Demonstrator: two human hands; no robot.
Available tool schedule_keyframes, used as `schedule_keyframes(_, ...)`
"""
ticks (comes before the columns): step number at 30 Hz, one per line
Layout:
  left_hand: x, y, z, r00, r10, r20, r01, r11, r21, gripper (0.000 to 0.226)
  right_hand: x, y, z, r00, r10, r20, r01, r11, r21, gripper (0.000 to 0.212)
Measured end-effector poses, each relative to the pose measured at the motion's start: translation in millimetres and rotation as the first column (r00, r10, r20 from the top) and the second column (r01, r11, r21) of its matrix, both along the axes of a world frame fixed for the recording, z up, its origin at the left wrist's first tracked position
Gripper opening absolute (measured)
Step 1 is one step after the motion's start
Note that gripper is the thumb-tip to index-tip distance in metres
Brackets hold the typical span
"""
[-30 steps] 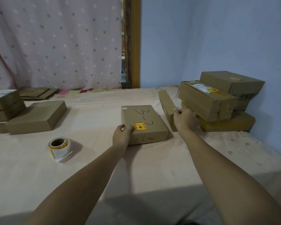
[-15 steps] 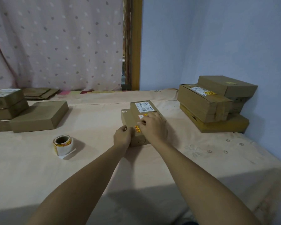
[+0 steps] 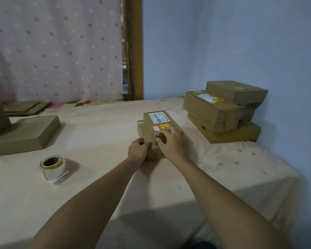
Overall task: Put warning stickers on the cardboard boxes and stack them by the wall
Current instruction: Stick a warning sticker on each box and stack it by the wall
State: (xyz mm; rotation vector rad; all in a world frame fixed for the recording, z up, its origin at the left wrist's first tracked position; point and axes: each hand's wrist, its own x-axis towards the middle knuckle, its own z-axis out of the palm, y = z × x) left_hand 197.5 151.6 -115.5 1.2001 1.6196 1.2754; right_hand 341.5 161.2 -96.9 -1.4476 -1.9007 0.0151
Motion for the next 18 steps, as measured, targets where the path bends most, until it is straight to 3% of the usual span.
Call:
schedule_keyframes(5,42.2,14.3,0.1,0.998,-0.023,-0.050,0.024,0.999,0.028,0.031,33.0,4.8,2.5,0.997,-0.074,0.029,0.075,0.997,-0.010,0.031)
schedule_keyframes(18,120.1,50.6,-1.6,1.000,-0.012,-0.020,0.013,0.999,0.047,0.042,93.1,30.0,5.2,0.983,-0.179,-0.026,0.178,0.983,-0.050,0.035)
